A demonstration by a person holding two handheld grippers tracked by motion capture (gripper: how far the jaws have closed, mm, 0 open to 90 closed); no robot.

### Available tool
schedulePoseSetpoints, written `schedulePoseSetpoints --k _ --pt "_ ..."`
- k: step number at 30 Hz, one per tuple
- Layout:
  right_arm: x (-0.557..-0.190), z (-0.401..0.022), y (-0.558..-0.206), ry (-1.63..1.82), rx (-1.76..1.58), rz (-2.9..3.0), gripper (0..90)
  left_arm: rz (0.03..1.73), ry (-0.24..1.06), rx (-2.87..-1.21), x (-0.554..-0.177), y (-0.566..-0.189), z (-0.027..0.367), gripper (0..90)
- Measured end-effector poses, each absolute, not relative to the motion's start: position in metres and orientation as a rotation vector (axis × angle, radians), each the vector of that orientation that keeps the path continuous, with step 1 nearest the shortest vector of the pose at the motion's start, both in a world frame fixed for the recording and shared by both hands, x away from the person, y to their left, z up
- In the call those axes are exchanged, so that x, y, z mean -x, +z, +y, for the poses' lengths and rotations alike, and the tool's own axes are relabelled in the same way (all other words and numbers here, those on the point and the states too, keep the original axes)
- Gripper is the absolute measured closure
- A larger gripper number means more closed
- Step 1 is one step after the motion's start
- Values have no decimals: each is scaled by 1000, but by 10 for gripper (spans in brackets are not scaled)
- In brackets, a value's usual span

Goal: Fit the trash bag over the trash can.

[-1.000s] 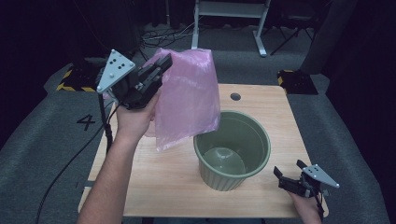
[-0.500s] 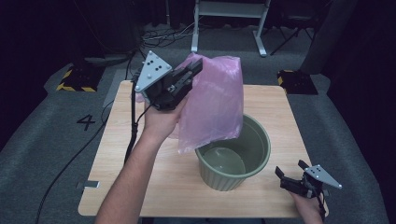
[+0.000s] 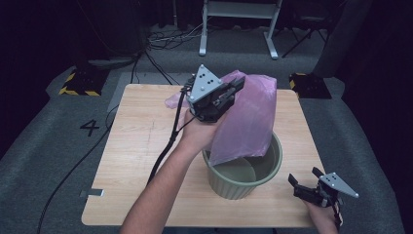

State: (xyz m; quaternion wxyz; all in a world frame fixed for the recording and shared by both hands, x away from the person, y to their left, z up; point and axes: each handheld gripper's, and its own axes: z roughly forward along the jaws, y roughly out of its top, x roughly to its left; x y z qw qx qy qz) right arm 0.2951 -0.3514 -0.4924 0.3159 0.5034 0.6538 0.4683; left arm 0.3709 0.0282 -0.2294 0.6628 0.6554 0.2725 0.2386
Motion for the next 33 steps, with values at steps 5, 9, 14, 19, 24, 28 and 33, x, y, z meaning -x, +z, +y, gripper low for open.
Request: schedulePoseSetpoints --k 5,9,14,19,24,28,33 --pt "-295 -353 -493 1234 -1326 1722 0 605 505 -1485 -374 -243 14 893" --pt "-295 -353 -493 1237 -1328 1722 0 607 476 -1490 -378 -253 9 893" --pt "-295 -352 -493 1233 -1325 1727 0 608 453 -1502 -377 -264 6 892" --pt "-295 -352 -494 1230 -1322 1733 0 611 457 -1553 -372 -274 7 891" --pt "-296 -351 -494 1229 -1323 1732 0 619 441 -1611 -364 -281 14 890" --pt "-295 -350 -494 1226 -1320 1736 0 620 440 -1650 -355 -286 21 889" --pt "-295 -349 -494 1221 -1321 1739 0 608 432 -1690 -346 -295 23 888"
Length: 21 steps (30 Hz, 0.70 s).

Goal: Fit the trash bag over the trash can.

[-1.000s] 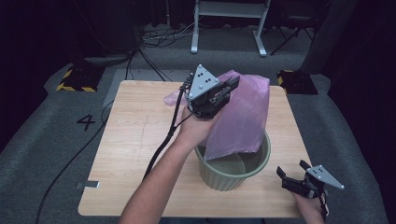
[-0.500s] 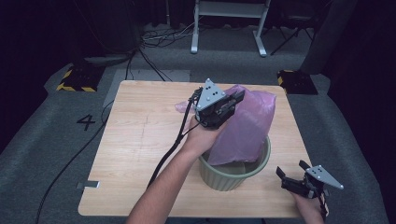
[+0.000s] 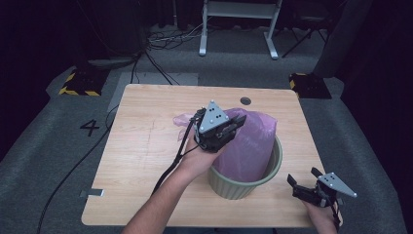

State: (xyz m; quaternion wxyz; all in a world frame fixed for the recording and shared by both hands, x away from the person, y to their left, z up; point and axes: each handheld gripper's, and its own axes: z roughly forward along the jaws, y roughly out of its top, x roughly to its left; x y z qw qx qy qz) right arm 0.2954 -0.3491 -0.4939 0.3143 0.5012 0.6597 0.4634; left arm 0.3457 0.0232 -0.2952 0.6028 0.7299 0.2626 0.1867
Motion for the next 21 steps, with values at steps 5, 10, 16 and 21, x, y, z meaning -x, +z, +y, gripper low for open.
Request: schedulePoseSetpoints --k 5,10,16,21 --pt "-296 -349 -494 1219 -1319 1740 0 602 427 -1737 -336 -305 22 885" --pt "-296 -349 -495 1219 -1323 1740 0 607 401 -1819 -325 -303 25 884" --pt "-296 -348 -495 1218 -1319 1742 0 621 332 -1905 -318 -308 29 881" --pt "-296 -347 -495 1220 -1323 1741 0 629 309 -1956 -315 -315 31 870"
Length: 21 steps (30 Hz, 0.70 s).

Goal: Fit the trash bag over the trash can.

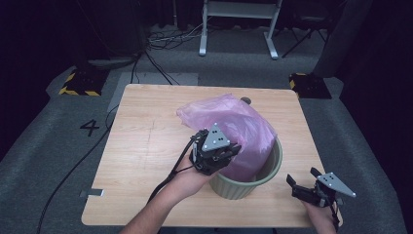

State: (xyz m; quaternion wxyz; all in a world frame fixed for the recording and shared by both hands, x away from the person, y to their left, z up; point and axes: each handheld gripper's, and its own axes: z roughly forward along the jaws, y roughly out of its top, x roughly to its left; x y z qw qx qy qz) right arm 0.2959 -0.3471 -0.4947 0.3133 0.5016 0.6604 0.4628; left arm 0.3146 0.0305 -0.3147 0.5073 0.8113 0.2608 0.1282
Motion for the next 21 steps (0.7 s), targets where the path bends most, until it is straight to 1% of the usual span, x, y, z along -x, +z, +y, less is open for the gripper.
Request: schedulePoseSetpoints --k 2,6,11,14,17,19,21 --pt "-296 -346 -495 1221 -1321 1744 0 634 329 -1962 -315 -317 31 858" --pt "-296 -345 -495 1222 -1318 1747 0 640 317 -1961 -317 -319 33 854" --pt "-295 -345 -492 1248 -1324 1747 0 647 313 -1988 -316 -322 32 811" --pt "-294 -343 -487 1298 -1332 1739 0 644 288 -2002 -316 -322 33 706" --pt "-292 -339 -476 1351 -1327 1726 0 659 275 -2000 -317 -322 36 532" --pt "-292 -338 -468 1389 -1327 1715 0 669 275 -2010 -318 -322 38 454" --pt "-293 -338 -460 1423 -1325 1700 0 677 278 -2009 -317 -322 39 407"
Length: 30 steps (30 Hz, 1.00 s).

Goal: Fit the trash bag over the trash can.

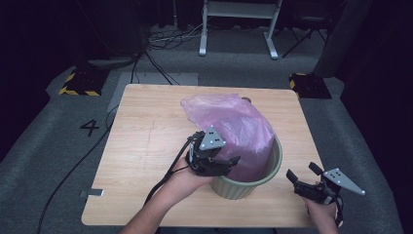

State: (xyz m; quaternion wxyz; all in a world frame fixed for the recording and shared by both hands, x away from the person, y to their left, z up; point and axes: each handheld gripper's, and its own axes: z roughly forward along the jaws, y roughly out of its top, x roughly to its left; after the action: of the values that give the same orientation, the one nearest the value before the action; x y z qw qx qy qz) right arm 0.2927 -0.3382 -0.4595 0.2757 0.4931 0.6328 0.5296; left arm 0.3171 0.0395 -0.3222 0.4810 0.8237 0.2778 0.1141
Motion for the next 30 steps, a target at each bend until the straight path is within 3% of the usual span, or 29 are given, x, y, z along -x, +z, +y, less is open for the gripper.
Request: schedulePoseSetpoints --k 2,7,16,30 --pt "-294 -338 -451 1456 -1322 1687 0 683 283 -1999 -316 -321 43 339" --pt "-302 -333 -427 1528 -1310 1694 0 699 286 -1970 -314 -318 54 276" --pt "-316 -316 -380 1552 -1221 1715 10 735 297 -1906 -315 -317 72 278" --pt "-357 -280 -349 1515 -1180 1823 161 810 335 -1839 -323 -321 83 265"
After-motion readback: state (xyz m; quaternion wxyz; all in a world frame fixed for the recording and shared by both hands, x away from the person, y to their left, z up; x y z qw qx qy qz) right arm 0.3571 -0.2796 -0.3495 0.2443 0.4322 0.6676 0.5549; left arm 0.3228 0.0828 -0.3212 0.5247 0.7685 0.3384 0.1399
